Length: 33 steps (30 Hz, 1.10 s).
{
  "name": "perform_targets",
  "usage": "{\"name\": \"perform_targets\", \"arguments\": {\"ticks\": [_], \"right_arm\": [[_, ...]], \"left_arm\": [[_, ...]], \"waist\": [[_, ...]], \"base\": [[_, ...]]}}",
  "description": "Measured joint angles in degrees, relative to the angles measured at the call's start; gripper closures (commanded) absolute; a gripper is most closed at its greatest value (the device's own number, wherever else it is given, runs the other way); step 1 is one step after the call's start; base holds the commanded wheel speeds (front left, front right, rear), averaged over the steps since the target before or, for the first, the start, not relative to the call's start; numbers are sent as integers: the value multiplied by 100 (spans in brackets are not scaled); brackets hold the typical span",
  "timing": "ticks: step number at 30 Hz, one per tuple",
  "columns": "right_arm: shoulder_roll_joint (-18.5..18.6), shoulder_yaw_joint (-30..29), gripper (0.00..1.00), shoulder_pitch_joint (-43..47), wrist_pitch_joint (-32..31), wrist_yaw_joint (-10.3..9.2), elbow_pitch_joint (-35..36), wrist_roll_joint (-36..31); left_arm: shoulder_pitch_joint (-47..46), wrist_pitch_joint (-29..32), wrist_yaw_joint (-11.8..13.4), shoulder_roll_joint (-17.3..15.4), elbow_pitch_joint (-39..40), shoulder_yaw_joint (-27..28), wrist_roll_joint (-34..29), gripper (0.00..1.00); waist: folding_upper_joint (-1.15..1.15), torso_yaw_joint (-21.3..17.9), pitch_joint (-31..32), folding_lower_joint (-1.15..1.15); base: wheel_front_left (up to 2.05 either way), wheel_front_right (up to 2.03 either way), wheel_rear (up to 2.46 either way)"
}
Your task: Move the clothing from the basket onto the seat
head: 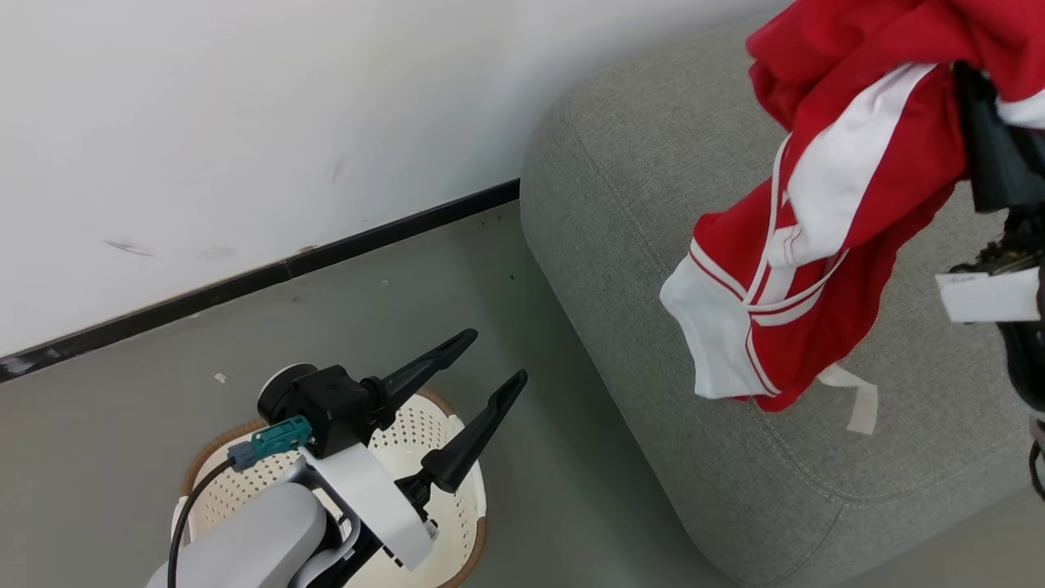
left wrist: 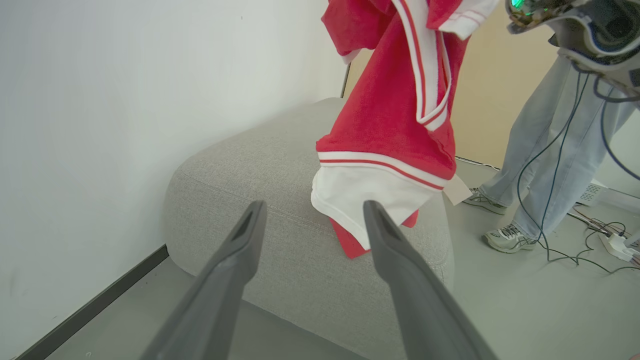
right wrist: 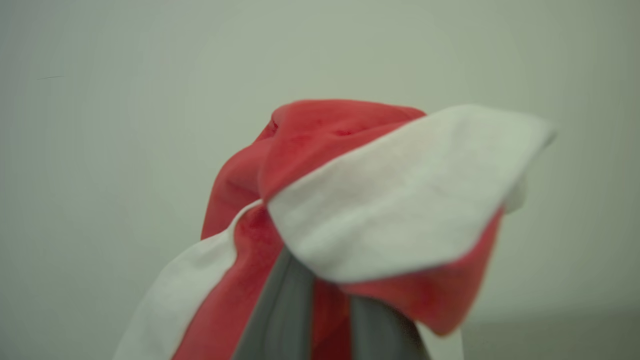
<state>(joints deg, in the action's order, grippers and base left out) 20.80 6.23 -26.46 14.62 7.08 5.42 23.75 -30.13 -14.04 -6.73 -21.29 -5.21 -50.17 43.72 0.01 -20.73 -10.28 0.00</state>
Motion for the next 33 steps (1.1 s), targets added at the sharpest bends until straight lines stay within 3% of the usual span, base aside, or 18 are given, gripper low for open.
{"name": "perform_targets", "arguments": {"ticks": [7,22,33], "right_arm": [[334,-140,100,-584,-7,0,-202,257],[943,-1035,100,-1574,-265,0,-1139,958],[1408,-726,100,-1984,-636,-1,-1938,996]], "left_arm": [[-7,34,0,-44,63,-15,-43,0],[-21,146,0,-214,253,-18,-38,0],[-124,322,0,-274,477,-15,-31,0]], "waist": [[0,46,-128,0],[0,209,-463,0],[0,361,-829,0]], "base": [[0,0,0],[0,0,0],[0,0,0]]}}
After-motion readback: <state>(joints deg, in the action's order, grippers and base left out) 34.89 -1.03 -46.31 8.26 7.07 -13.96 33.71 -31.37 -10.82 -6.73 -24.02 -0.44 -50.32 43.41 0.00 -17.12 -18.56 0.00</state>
